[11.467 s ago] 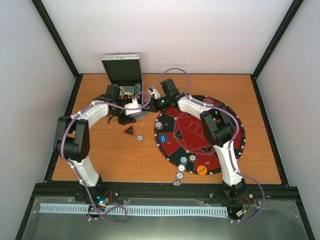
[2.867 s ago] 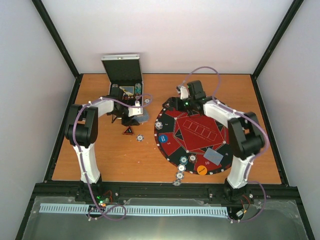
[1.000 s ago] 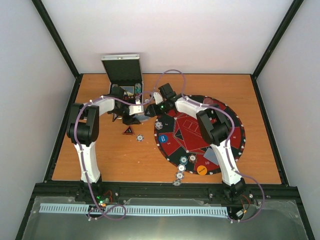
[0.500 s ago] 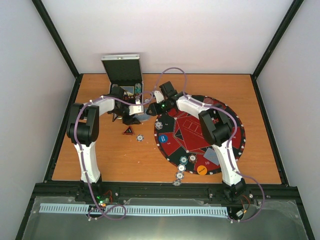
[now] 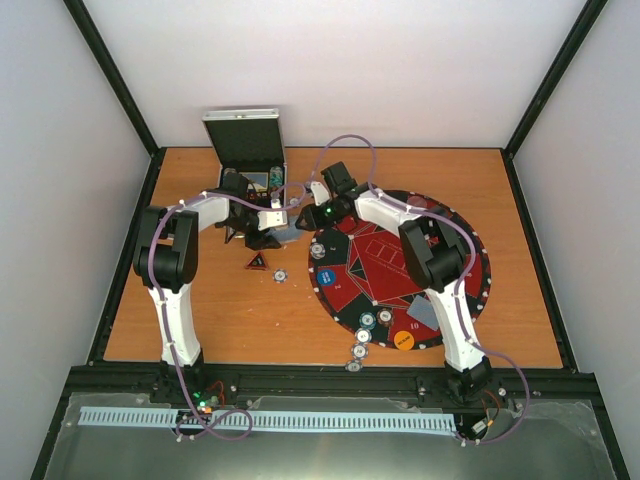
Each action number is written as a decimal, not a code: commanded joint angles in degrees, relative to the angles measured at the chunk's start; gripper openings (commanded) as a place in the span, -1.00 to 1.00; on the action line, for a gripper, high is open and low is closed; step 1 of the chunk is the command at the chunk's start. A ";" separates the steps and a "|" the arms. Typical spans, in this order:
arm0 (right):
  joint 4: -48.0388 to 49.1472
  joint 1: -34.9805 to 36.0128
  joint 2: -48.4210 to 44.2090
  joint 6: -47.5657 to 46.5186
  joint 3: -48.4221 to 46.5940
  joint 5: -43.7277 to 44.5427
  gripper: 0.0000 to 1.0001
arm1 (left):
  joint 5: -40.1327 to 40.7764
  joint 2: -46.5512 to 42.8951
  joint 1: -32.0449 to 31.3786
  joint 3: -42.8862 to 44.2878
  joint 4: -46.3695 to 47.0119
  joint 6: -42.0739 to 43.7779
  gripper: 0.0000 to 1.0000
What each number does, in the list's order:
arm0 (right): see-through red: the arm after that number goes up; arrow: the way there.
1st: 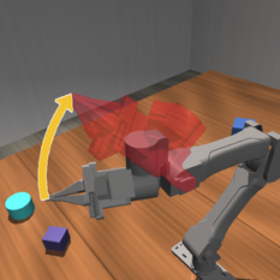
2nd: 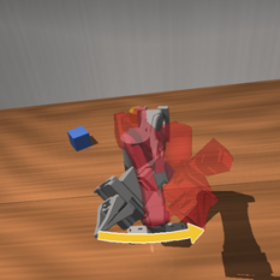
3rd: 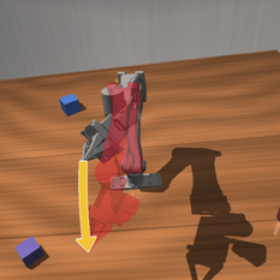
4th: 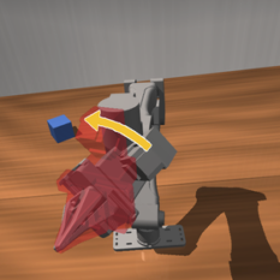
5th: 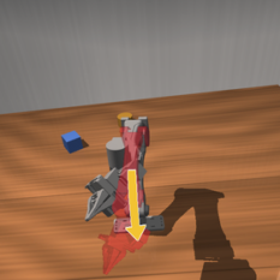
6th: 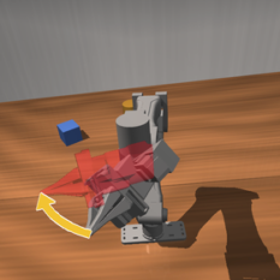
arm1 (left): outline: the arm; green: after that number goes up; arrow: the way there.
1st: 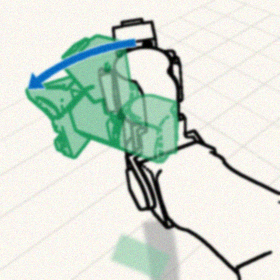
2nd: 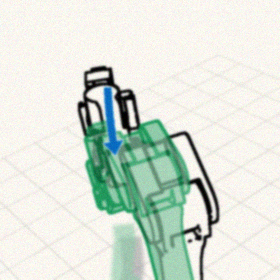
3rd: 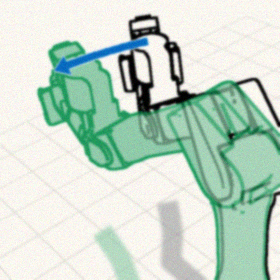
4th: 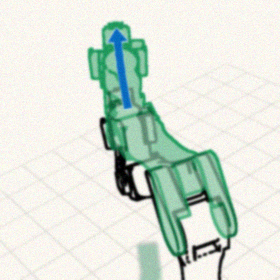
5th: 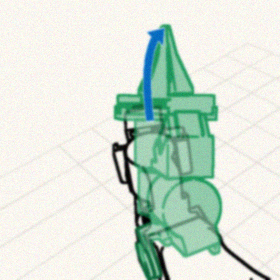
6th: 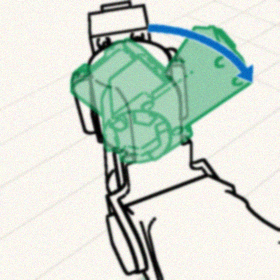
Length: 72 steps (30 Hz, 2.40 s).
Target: Distribute texas hold em gaming equipment
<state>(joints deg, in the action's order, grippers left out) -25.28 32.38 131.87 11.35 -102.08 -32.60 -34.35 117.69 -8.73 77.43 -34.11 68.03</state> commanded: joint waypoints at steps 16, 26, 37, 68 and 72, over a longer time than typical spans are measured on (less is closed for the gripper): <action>-0.99 -0.15 0.63 -0.31 -5.12 -5.39 -0.40 | -0.19 2.00 0.40 1.41 -0.58 0.70 0.13; -1.86 -0.13 -1.00 -1.43 -4.77 -4.55 -0.89 | -0.19 1.97 0.38 1.39 -0.52 0.71 0.13; -1.33 -1.49 -4.85 -3.56 -3.74 -11.64 -0.94 | -0.27 1.92 0.38 0.88 -0.54 0.71 0.13; -5.93 -7.11 -28.71 -13.98 27.43 -17.11 -0.94 | -0.33 1.93 0.38 1.06 -0.57 1.09 0.14; -6.12 -3.21 -25.85 -14.28 29.50 -19.97 -0.94 | -0.35 1.94 0.38 1.23 -0.52 1.14 0.13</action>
<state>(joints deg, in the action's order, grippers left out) -30.61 25.52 104.27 -0.54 -74.56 -47.51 -34.46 117.80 -8.73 77.54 -34.17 68.03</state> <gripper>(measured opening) 0.032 0.570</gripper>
